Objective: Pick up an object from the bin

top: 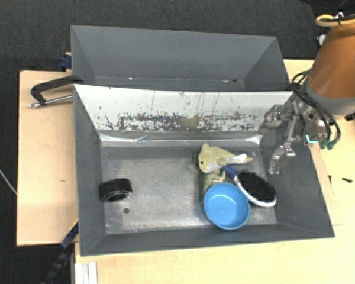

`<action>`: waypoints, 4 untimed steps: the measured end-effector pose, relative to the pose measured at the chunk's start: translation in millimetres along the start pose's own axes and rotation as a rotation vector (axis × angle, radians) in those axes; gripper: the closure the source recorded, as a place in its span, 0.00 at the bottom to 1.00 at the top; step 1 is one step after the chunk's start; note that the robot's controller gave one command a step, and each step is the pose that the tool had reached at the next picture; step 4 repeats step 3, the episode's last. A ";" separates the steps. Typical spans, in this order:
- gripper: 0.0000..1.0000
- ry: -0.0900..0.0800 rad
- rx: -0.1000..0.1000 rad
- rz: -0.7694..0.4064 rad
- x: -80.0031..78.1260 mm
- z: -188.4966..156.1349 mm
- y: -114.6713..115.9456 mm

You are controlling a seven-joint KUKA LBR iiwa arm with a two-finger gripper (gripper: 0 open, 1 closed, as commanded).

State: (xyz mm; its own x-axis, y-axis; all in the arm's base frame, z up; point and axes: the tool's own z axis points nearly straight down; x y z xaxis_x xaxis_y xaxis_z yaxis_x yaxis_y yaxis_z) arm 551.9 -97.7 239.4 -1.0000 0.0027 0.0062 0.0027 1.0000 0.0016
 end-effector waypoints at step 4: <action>1.00 -0.017 0.005 -0.294 -4.4 -5.2 -3.1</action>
Offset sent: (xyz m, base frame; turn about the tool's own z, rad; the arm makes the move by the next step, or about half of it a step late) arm -0.0011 0.0127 -0.1509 0.0760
